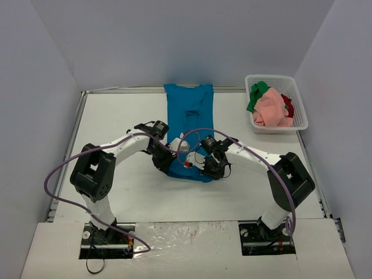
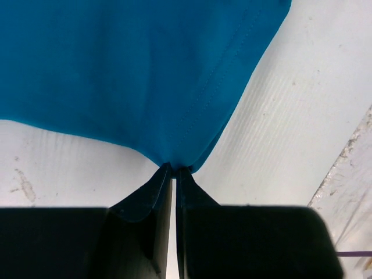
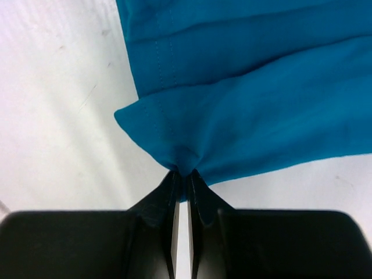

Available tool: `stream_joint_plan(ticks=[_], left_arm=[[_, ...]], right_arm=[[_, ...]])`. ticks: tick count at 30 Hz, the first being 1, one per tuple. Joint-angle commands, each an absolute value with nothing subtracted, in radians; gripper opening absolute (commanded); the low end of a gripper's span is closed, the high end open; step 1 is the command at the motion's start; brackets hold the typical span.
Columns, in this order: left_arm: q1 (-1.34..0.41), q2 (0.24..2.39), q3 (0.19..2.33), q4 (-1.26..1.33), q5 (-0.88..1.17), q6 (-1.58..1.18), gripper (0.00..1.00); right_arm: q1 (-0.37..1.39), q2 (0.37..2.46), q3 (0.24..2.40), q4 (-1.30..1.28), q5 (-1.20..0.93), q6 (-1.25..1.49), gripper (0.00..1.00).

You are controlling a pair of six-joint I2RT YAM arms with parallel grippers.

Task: Fold and stack the t-shirts
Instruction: Grab the bottom of the folded rectangular tshirt with both arms, then fold the folded rectangular tshirt in 1/3 of the way

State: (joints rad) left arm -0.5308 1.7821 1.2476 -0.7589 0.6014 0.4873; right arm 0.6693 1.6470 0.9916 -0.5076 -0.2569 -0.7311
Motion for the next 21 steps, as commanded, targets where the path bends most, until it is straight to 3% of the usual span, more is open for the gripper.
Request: stream_joint_plan(ticks=[1,21], left_arm=[[-0.534,1.695,1.324,-0.871,0.62,0.552,0.02],[-0.557,1.497,1.35,-1.189,0.741,0.675,0.02]], right_arm=[[0.669,1.576,1.058,-0.678,-0.273,-0.704,0.0],[0.666,1.462,1.207,-0.957,-0.469,-0.736,0.0]])
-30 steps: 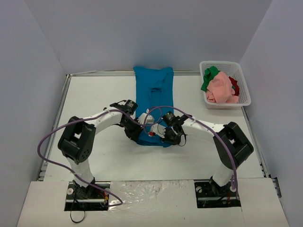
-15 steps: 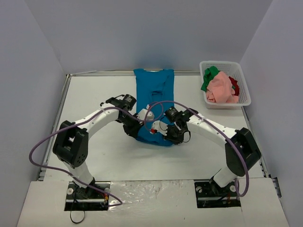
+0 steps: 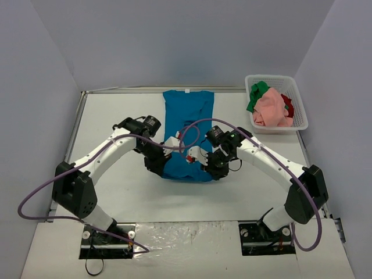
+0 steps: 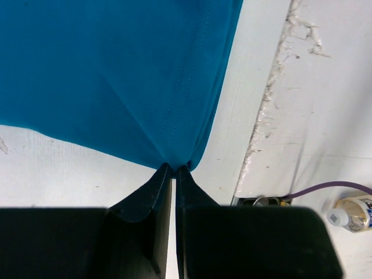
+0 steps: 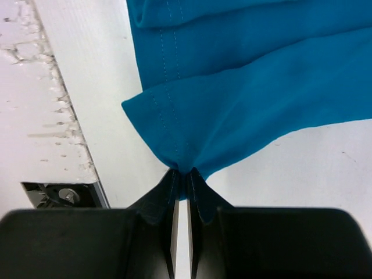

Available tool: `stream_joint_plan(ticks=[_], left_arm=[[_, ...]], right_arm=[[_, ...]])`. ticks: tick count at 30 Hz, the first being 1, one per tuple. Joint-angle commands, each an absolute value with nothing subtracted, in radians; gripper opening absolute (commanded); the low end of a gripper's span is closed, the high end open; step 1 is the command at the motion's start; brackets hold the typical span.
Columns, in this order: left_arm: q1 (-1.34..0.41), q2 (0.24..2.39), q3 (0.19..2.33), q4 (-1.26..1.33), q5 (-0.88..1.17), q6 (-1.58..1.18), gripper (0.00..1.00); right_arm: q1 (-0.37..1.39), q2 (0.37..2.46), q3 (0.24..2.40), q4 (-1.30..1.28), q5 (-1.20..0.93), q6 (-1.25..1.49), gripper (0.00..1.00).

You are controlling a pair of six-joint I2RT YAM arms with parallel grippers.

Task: Fold and stack the t-shirts
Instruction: Fold the folded rectangular tshirt in 1/3 of the way

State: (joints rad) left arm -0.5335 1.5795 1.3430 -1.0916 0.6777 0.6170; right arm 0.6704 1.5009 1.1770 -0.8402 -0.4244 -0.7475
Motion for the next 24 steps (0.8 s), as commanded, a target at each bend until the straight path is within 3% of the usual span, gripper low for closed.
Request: stream_joint_plan(ticks=[1,24], left_arm=[[-0.563,1.49,1.345,-1.192,0.745,0.673,0.02],[-0.594,1.56,1.446,-1.201,0.701,0.643,0.02]], right_arm=[[0.664,1.459,1.207,-0.957,-0.474,-0.735,0.0],[0.629,1.508,1.337,-0.991,-0.434,-0.779,0.0]])
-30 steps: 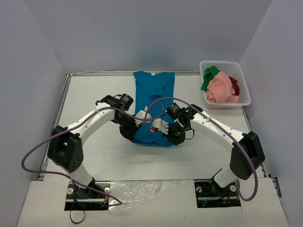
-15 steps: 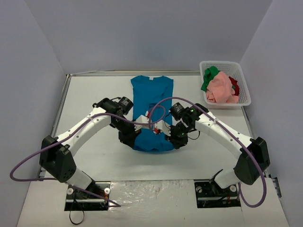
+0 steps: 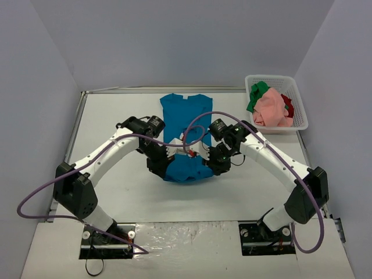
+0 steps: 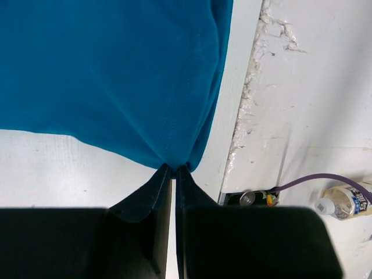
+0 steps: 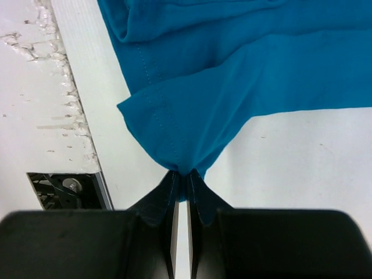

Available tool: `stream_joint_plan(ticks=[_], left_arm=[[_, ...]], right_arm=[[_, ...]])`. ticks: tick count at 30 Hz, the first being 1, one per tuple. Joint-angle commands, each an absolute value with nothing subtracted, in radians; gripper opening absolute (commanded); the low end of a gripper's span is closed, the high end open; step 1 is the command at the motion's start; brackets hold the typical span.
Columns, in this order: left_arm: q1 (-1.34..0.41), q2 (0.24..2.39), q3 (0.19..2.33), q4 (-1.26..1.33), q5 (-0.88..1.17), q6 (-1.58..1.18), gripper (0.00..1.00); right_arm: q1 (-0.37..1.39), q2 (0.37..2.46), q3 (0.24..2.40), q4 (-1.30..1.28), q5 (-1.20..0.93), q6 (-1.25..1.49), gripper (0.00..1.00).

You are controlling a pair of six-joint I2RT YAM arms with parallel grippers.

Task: Fold and stack the t-shirts
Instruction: Fold the folded rectangular tshirt in 1/3 of the way

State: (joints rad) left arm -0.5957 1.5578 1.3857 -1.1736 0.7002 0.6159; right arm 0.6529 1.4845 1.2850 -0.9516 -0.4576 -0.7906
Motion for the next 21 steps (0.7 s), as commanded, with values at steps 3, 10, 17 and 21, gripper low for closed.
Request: stream_joint_plan(ticks=[3,10,17,21], left_arm=[[-0.583,1.569,1.474,-1.187,0.686,0.629,0.03],[-0.56,1.568,1.476,-1.121,0.641,0.594,0.02],[-0.537,1.598,1.511,-1.063,0.577,0.569,0.02],[-0.532,1.62,1.542,-1.071,0.563,0.574,0.02]], right_arm=[[0.603,1.529,1.365,-0.989,-0.431,-0.79,0.0],[0.546,1.575,1.411,-0.959,-0.437,-0.81,0.0],[0.505,1.627,1.448,-0.945,-0.445,-0.825,0.0],[0.492,1.641,1.456,-0.943,-0.449,-0.827,0.0]])
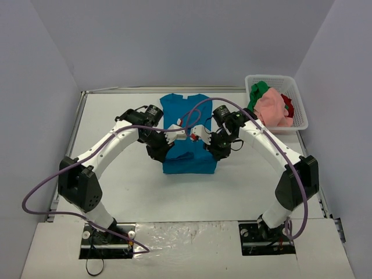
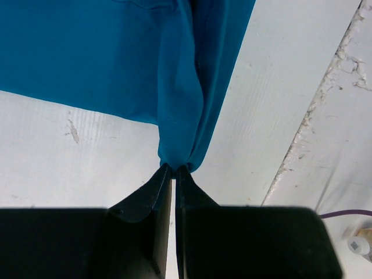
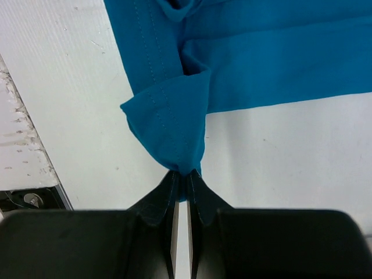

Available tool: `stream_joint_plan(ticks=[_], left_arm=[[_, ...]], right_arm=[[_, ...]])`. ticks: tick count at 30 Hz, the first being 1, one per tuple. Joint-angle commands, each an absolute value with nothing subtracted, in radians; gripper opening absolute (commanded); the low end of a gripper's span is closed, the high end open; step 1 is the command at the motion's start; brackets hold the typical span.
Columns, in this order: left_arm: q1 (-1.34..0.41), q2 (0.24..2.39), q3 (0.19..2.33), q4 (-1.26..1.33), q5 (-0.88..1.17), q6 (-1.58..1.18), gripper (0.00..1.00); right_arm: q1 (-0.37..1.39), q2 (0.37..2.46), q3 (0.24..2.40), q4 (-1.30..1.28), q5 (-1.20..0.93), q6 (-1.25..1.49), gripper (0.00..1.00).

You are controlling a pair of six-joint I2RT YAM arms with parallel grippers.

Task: Fold and stack the t-shirts
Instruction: Fold the folded rectangular tshirt in 1/3 of the way

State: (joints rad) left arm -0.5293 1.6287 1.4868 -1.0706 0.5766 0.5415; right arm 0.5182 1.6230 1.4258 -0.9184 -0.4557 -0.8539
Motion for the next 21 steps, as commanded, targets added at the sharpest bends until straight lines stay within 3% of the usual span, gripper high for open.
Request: stream_joint_plan(ticks=[1,21], left_arm=[[-0.532,1.621,1.545,-1.068,0.563,0.574,0.02],[-0.532,1.62,1.537,-0.996,0.531,0.534,0.02]], right_arm=[[0.489,1.644,1.456,-0.942,-0.449,-0.827,0.0],[0.456,1.637,1.453,-0.908,-0.417,-0.81,0.0]])
